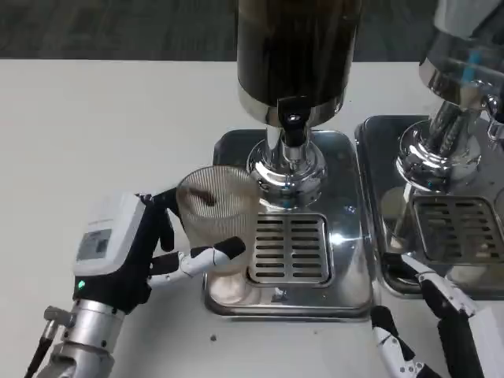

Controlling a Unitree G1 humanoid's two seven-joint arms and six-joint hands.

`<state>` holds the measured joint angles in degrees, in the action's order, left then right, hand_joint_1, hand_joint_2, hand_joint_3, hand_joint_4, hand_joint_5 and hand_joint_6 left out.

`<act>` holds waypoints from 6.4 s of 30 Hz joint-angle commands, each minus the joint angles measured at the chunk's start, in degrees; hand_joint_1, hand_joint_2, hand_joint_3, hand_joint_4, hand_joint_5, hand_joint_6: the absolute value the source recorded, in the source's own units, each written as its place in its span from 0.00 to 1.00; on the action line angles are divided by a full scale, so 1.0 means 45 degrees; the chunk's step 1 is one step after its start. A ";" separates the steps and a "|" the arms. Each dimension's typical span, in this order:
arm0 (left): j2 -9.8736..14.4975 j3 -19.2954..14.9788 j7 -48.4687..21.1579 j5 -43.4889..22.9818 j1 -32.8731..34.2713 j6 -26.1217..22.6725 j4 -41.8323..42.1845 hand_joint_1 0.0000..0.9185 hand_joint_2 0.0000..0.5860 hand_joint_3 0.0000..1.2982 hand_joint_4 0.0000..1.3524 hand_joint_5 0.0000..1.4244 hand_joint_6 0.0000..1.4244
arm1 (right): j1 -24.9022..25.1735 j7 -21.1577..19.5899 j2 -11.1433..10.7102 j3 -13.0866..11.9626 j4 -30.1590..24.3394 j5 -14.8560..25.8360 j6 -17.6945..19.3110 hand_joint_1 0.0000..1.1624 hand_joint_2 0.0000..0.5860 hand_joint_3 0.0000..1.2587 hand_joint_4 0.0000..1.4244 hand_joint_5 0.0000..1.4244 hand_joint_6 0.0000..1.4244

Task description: Grasp the cup under the faucet to collect the drink, then remove the cup.

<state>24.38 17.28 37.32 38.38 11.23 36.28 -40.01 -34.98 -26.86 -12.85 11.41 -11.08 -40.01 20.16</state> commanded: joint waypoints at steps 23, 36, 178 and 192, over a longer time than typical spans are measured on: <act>-0.1069 0.1061 -0.0237 0.0228 0.1862 0.0148 -0.2474 0.24 0.26 0.51 0.60 0.76 0.91 | -0.0766 -0.0066 0.0512 0.0183 -0.0932 -0.0276 0.0177 0.32 0.74 0.22 0.21 0.17 0.18; -0.1292 0.1323 -0.0251 0.0172 0.2587 0.0296 -0.3454 0.22 0.26 0.50 0.60 0.76 0.90 | -0.0704 0.0037 0.1058 0.0683 -0.1147 -0.0794 -0.0260 0.31 0.75 0.22 0.21 0.17 0.18; -0.0206 -0.5628 -2.3328 -1.5744 0.5986 -0.9497 0.1563 0.00 0.08 0.13 0.04 0.06 0.00 | 0.2496 -0.1362 0.2066 0.1994 0.2761 0.0615 0.0209 0.28 0.62 0.16 0.13 0.11 0.07; -0.0817 -0.5248 -2.3880 -1.4362 0.7166 -0.8822 -0.0749 0.00 0.08 0.12 0.04 0.07 0.00 | 0.2322 -0.1687 0.2219 0.2019 0.2831 0.0583 0.0252 0.27 0.62 0.16 0.13 0.11 0.08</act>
<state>21.22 -7.11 -69.08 -28.15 42.35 -4.19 -41.73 -24.01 -33.50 -2.98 20.56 1.51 -37.16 20.53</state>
